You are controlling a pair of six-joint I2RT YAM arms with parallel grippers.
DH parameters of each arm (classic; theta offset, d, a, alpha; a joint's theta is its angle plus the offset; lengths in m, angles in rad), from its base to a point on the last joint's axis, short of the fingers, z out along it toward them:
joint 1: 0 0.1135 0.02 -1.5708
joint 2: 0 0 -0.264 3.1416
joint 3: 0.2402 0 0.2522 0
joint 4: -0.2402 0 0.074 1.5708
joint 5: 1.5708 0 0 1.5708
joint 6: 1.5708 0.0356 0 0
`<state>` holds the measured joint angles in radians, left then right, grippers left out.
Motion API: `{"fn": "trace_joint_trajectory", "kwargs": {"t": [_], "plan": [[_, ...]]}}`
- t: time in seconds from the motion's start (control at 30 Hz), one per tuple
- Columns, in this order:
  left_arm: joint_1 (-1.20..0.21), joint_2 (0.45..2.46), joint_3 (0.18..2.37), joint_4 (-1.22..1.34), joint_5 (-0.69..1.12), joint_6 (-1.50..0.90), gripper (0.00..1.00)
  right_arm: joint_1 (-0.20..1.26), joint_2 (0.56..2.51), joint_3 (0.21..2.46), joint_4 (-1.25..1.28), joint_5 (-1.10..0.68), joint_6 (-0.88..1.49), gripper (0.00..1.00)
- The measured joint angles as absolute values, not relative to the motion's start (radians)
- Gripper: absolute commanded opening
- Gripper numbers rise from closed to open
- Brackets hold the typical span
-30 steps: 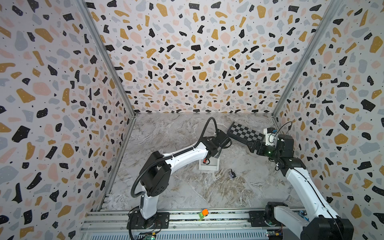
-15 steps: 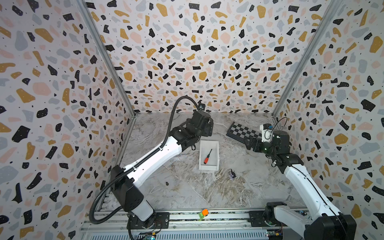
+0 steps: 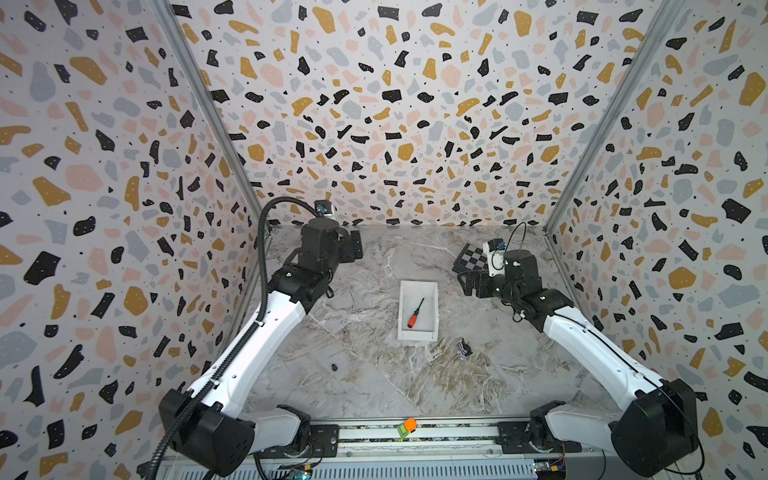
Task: Put the screwdriver in the bin
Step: Reset both arms
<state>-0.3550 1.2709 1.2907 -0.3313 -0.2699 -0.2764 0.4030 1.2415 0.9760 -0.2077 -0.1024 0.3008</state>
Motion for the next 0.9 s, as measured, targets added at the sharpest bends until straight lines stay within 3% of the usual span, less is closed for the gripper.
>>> {"fn": "trace_joint_trajectory", "kwargs": {"t": [0.4, 0.53, 0.77, 0.9], "plan": [[-0.155, 1.138, 1.04, -0.126, -0.177, -0.227, 0.94, 0.502, 1.253, 0.968, -0.149, -0.035, 0.27, 0.99], [-0.124, 1.051, 0.911, -0.006, -0.234, -0.203, 0.98, 0.405, 1.15, 0.904, -0.118, -0.052, 0.259, 0.99], [-0.123, 0.954, 0.689, 0.246, -0.315, -0.117, 1.0, 0.08, 0.987, 0.817, -0.091, -0.161, 0.238, 0.99], [-0.123, 0.92, 0.542, 0.383, -0.351, -0.095, 1.0, 0.015, 0.91, 0.745, -0.059, -0.16, 0.207, 0.99]]}}
